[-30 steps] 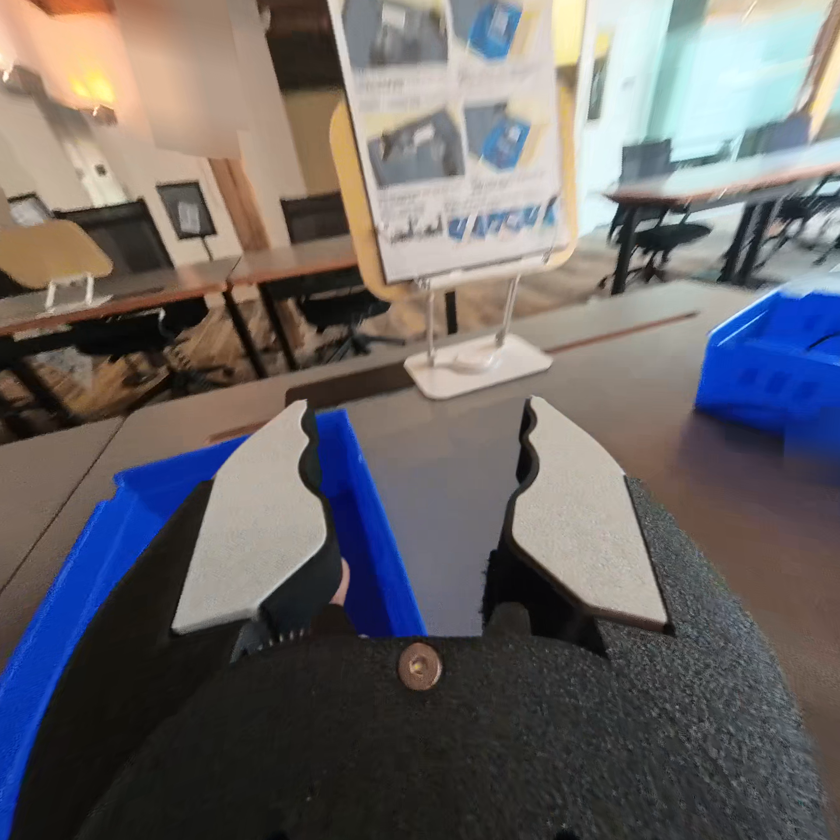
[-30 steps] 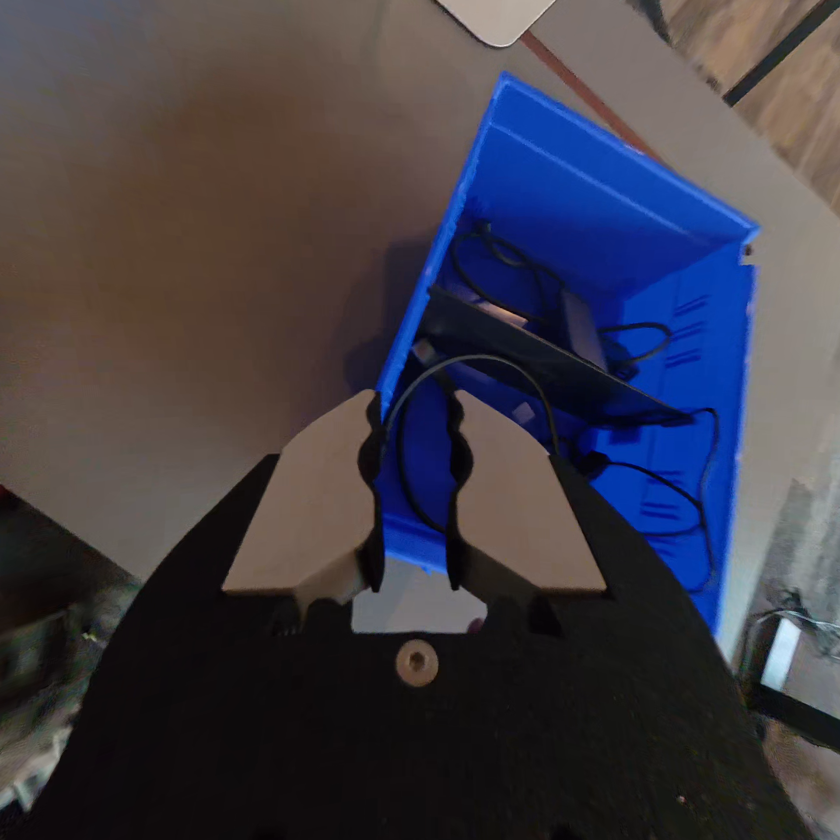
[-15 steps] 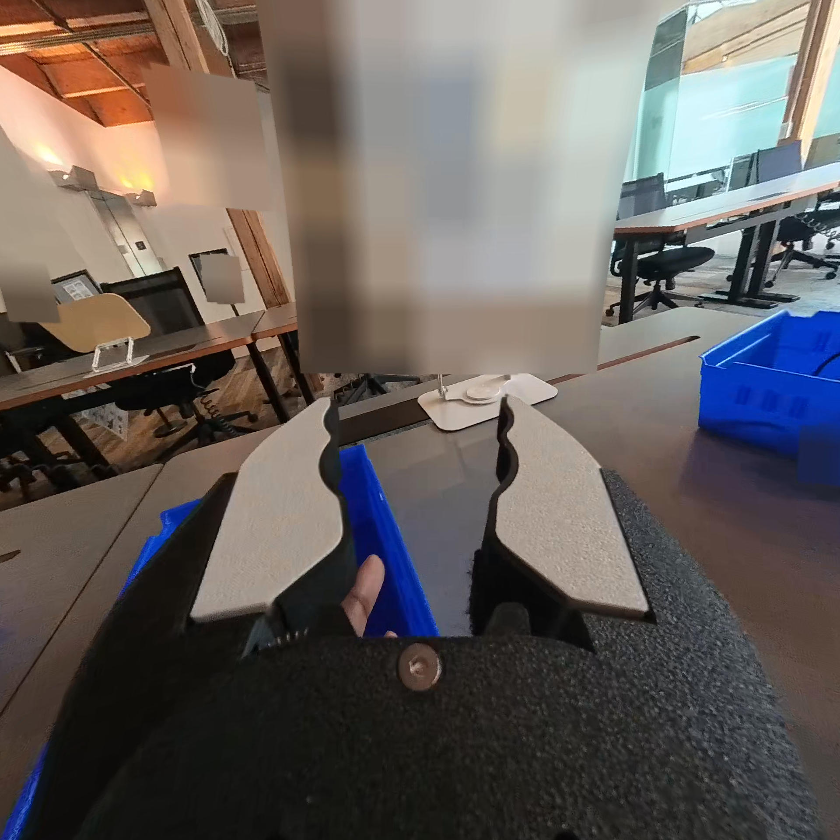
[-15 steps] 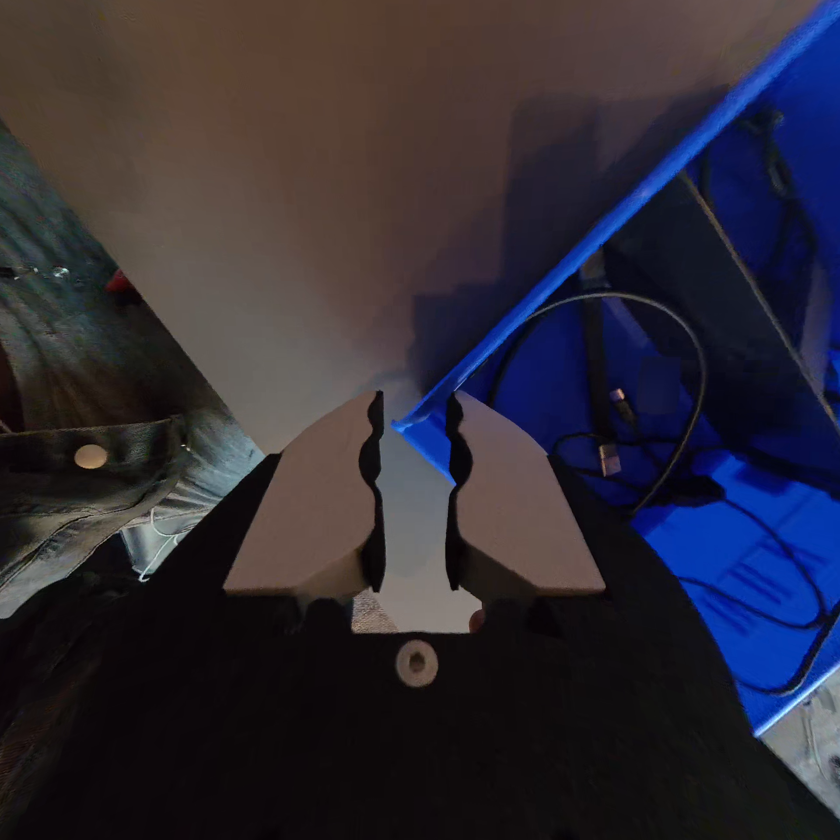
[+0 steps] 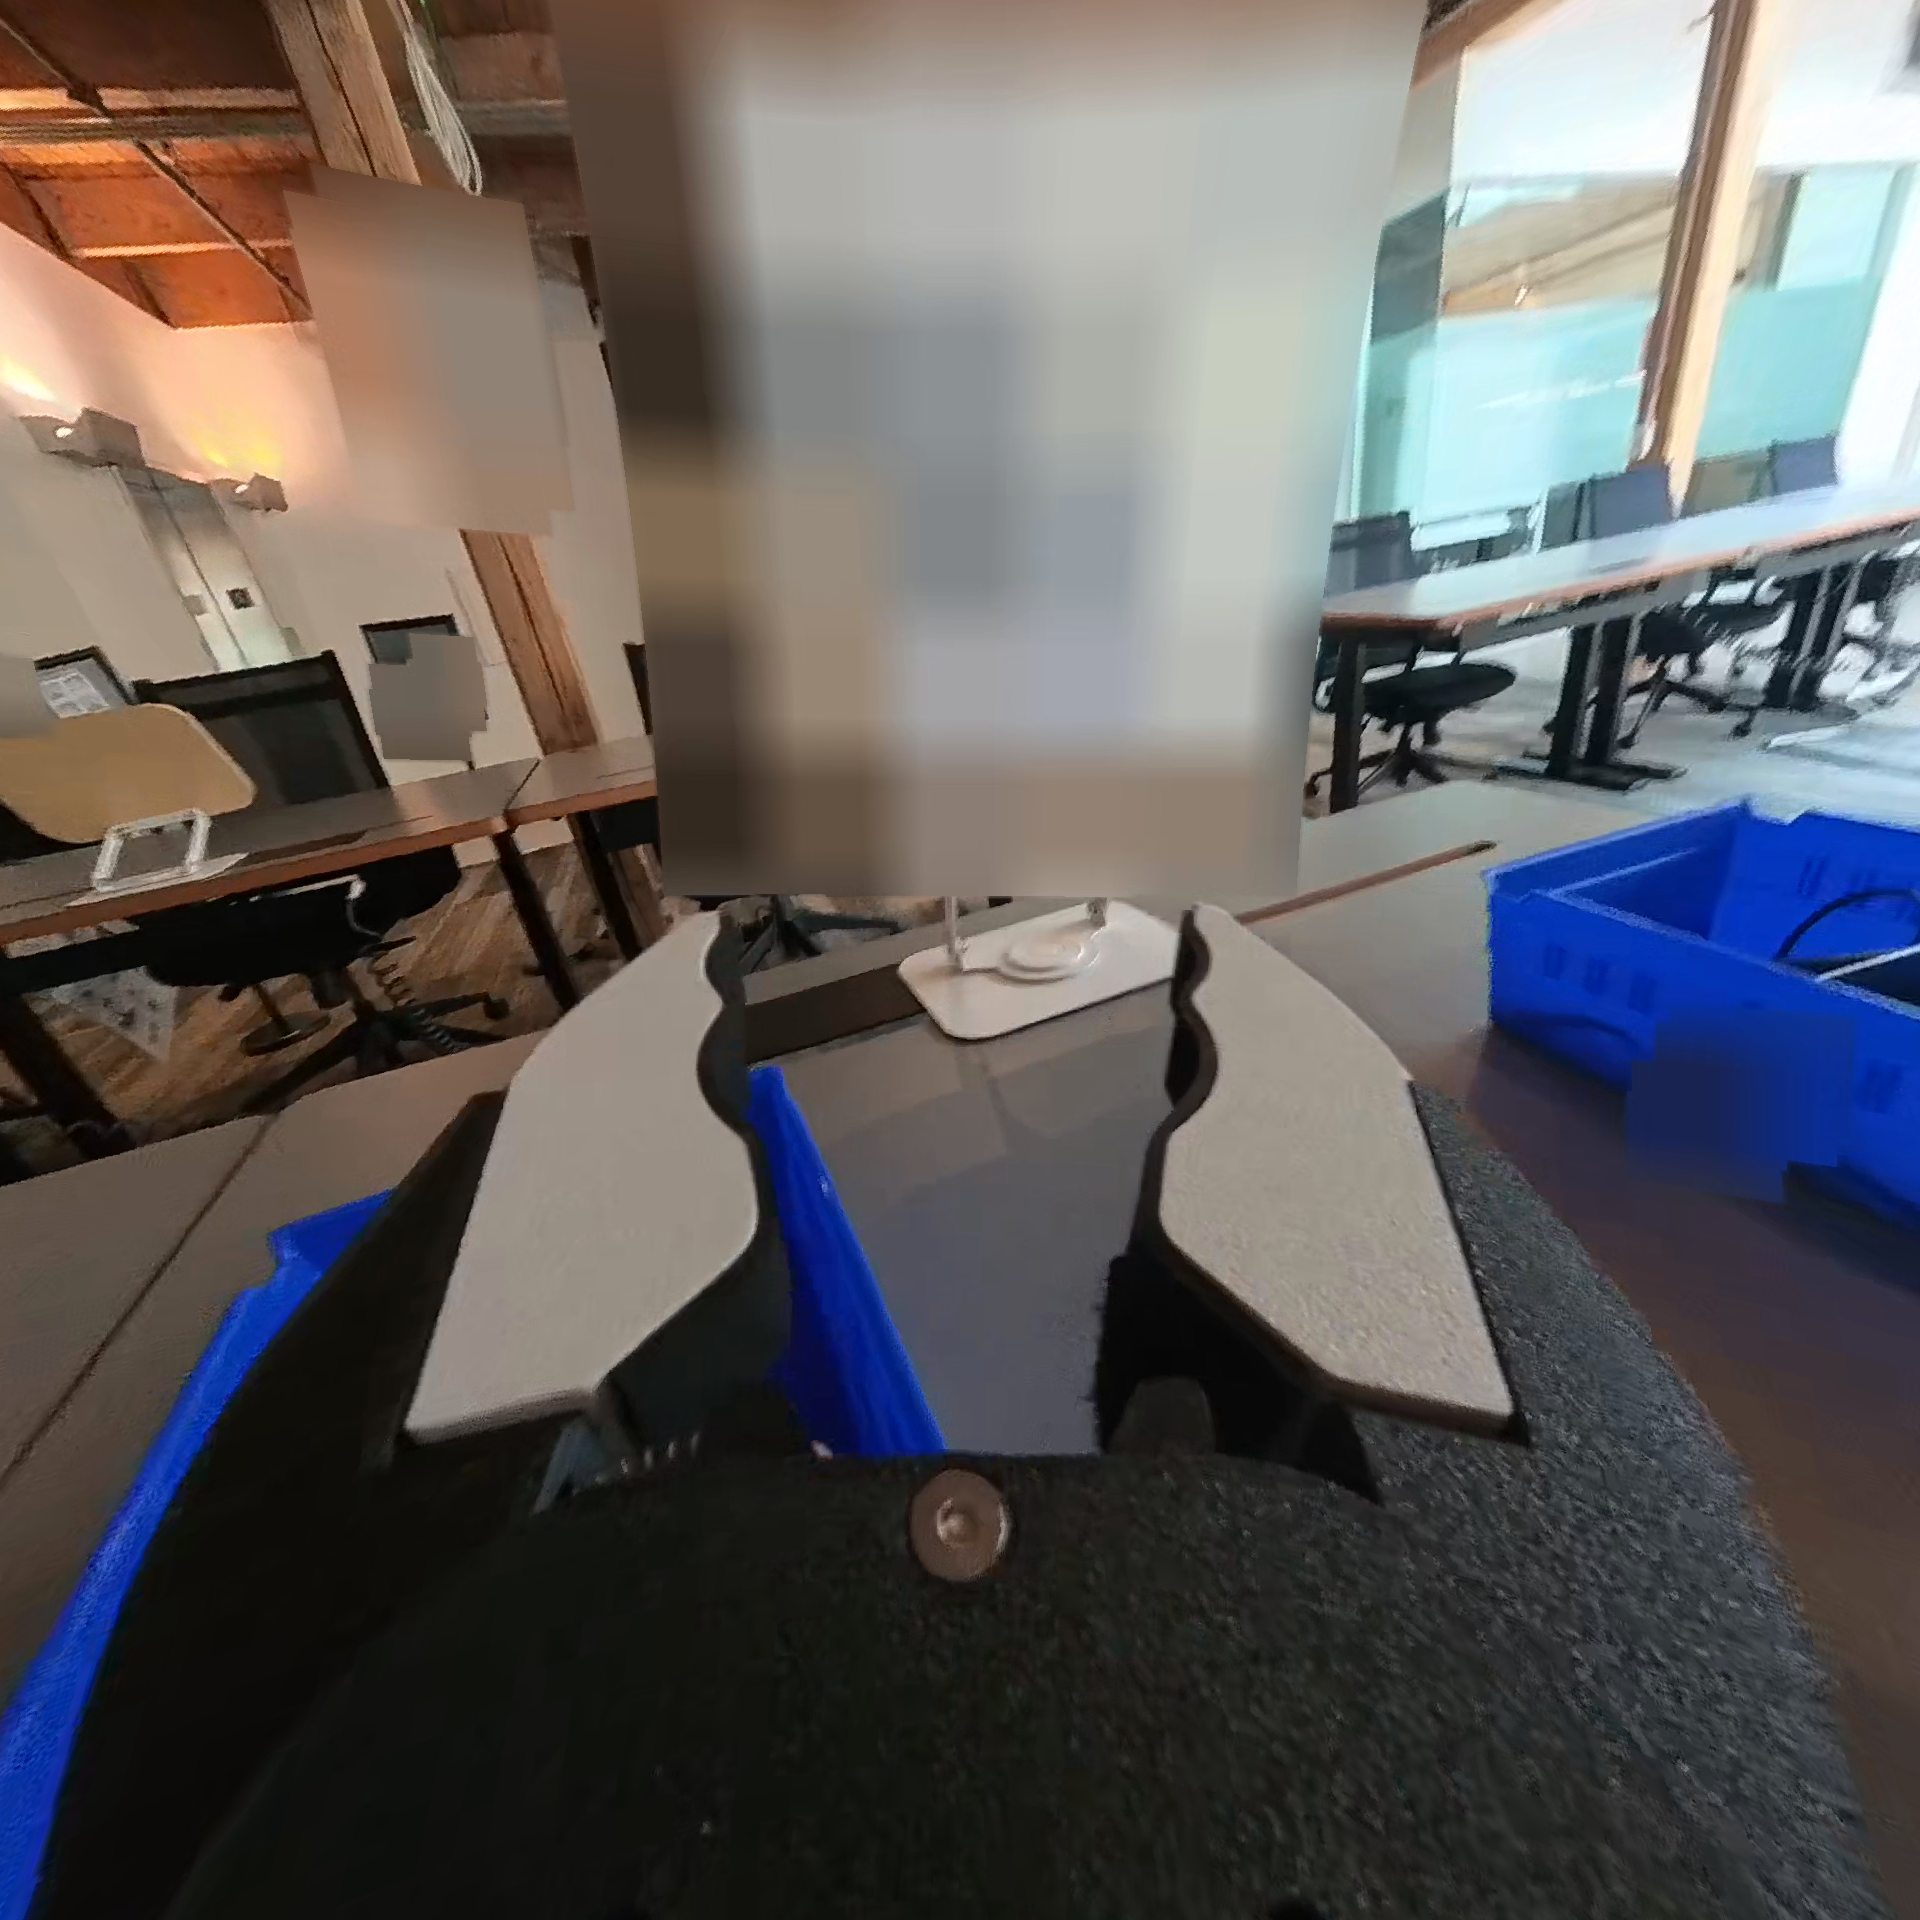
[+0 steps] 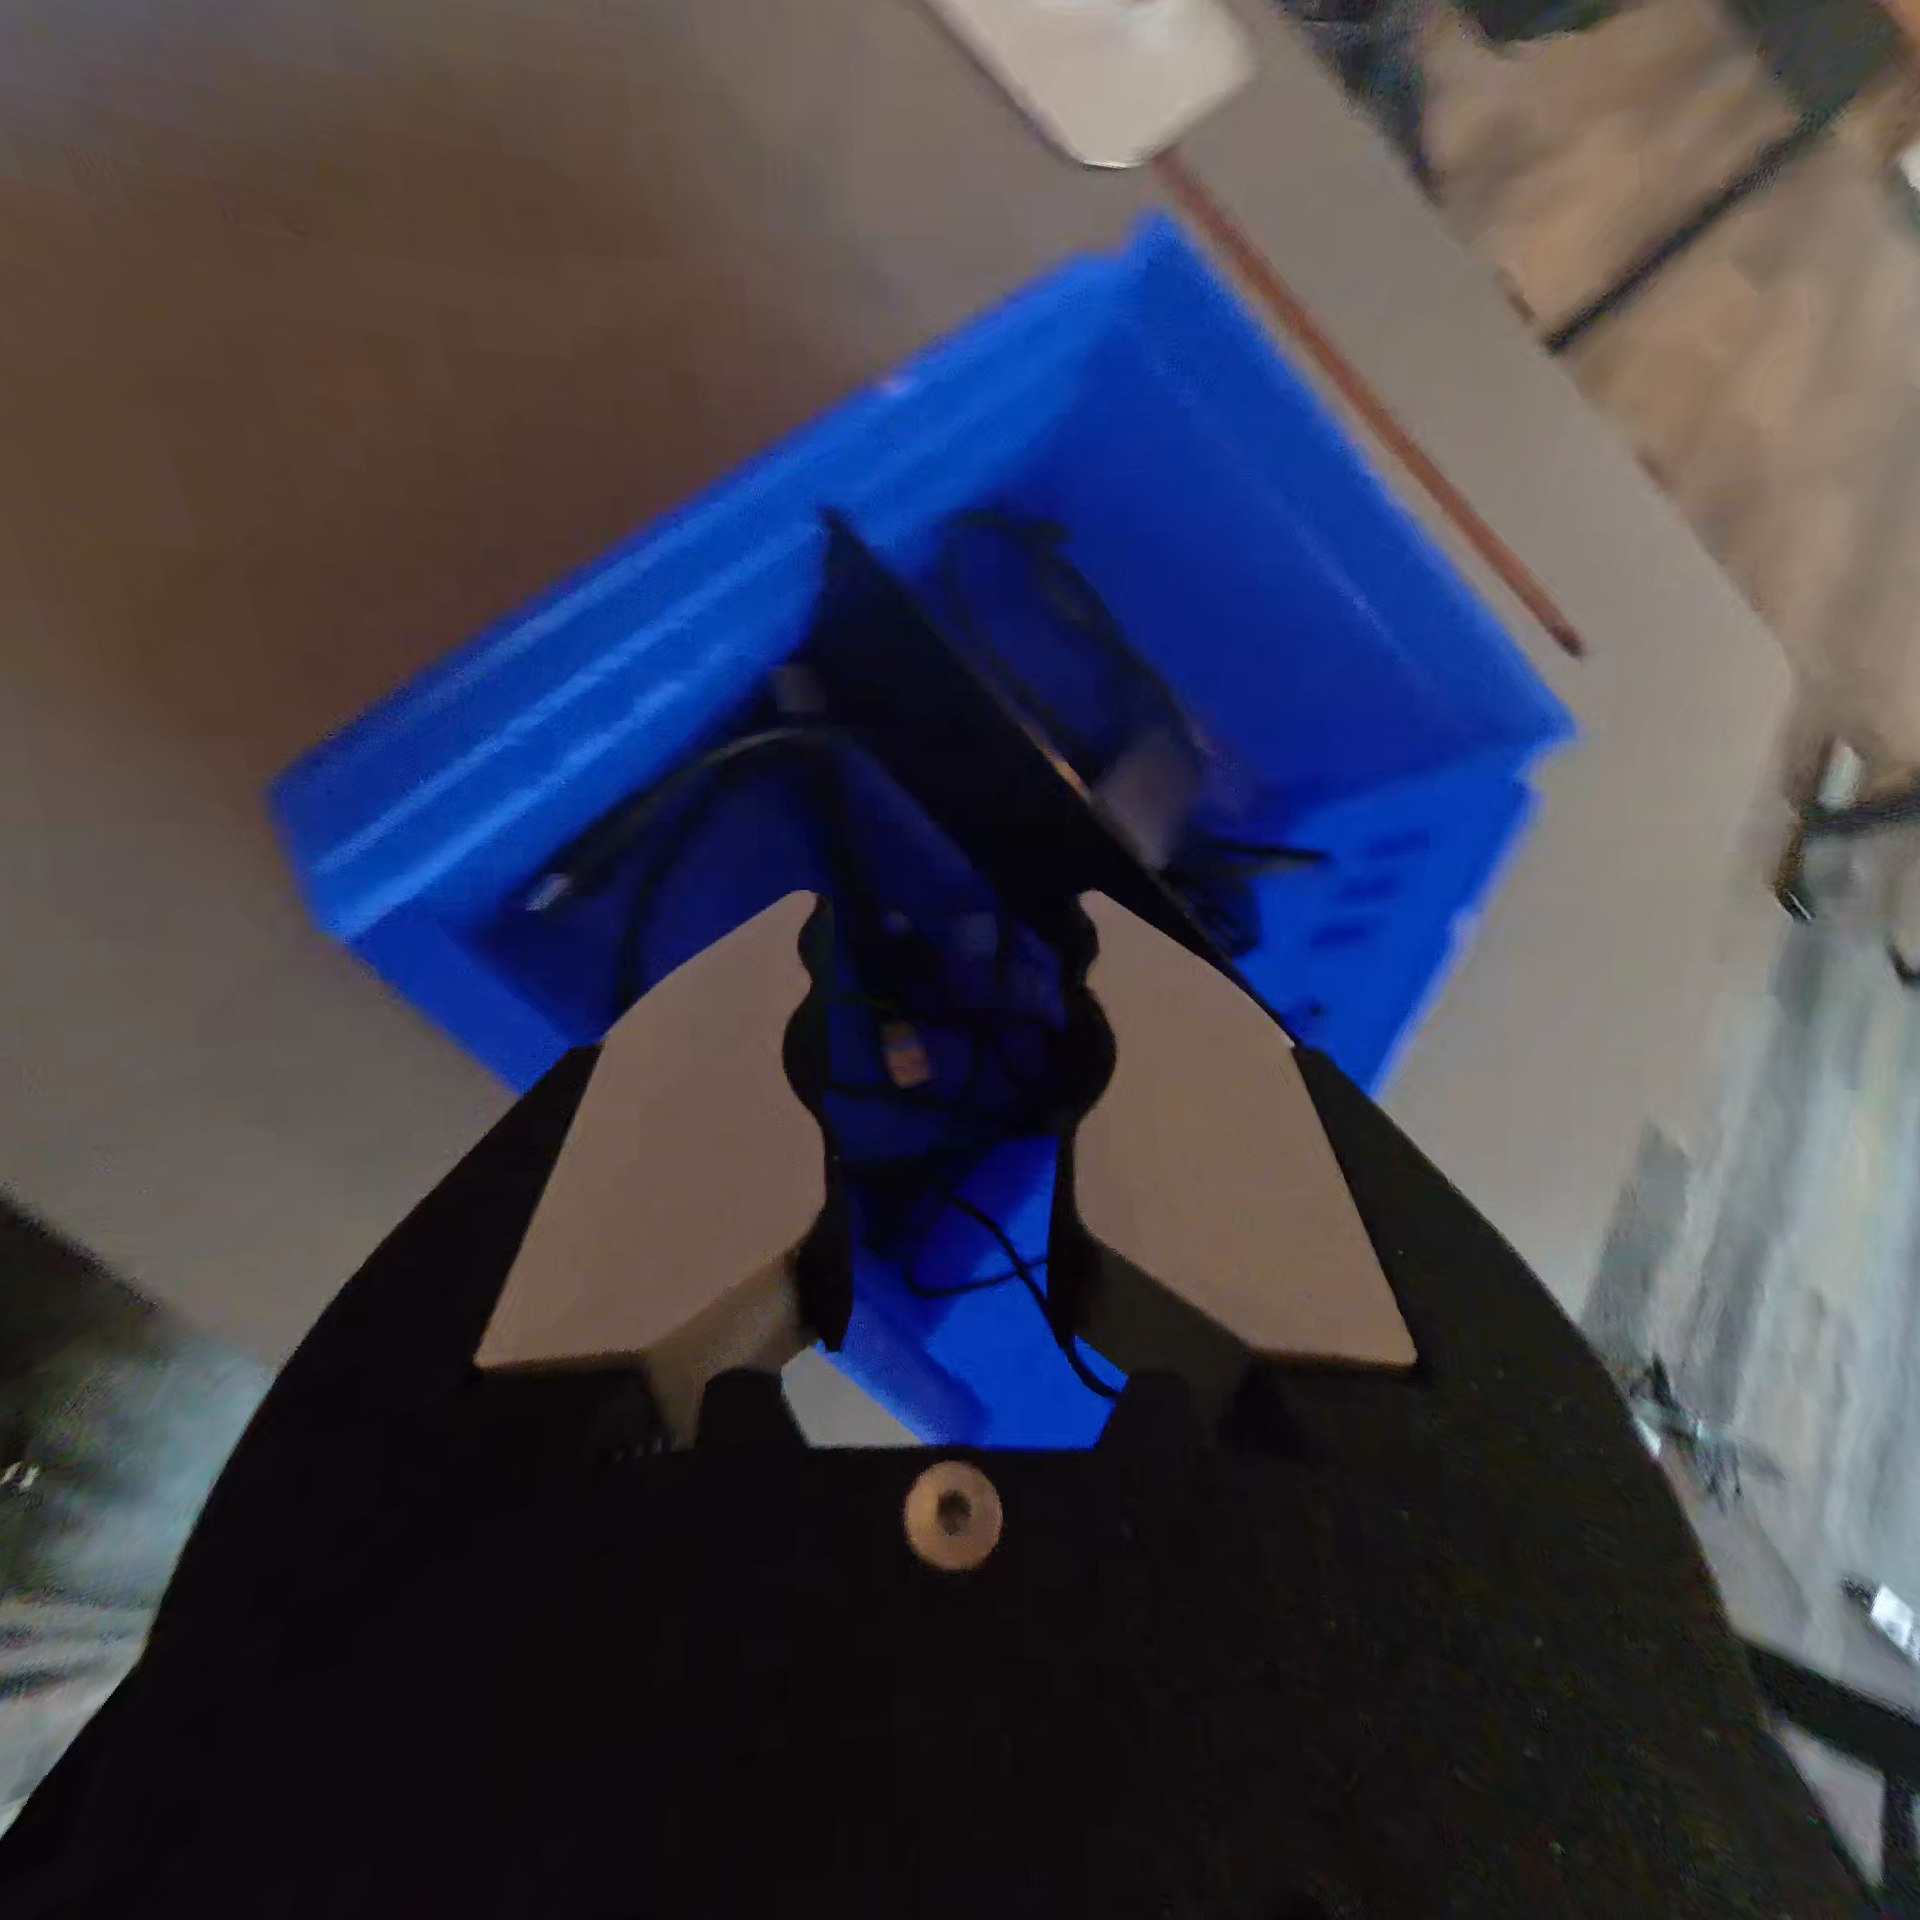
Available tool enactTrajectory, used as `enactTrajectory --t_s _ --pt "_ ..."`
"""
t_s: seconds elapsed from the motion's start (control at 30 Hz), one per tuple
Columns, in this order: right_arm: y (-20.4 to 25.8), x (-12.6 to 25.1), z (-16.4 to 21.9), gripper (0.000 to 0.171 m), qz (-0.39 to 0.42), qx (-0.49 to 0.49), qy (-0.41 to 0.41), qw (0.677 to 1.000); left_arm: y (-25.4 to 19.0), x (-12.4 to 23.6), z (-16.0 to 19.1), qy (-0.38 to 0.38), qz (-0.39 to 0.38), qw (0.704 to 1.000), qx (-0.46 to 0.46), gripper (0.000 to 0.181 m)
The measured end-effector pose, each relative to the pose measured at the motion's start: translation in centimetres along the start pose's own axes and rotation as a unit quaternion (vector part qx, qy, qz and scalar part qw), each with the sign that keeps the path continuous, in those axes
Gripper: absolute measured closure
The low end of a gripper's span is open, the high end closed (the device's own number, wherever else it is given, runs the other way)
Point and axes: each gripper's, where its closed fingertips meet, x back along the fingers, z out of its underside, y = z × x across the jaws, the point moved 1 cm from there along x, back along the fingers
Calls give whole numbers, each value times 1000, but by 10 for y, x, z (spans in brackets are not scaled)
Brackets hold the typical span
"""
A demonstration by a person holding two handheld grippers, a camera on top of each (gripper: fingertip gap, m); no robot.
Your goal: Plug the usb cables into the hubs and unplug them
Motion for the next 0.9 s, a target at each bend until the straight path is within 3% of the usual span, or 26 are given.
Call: enactTrajectory --t_s 0.13,0.3,0.37,0.47,0.67,0.9 --pt "-36 7 25 114 44 -67 -1 997 1 3 -14 -45 13 998 51 81" --pt "-49 -2 34 91 61 -75 5 995 6 7 -22 -69 -2 996 50 66" --pt "-50 -4 33 82 64 -75 2 995 2 8 -23 -71 11 996 45 71" --pt "-48 -6 35 89 60 -70 11 996 -4 12 -25 -81 25 996 21 117" --pt "-39 -16 38 104 48 -44 41 997 -8 8 -12 -35 27 999 -3 123" --pt "-47 -27 -1 112 33 -89 -66 993 -12 6 -2 8 13 998 -67 129"
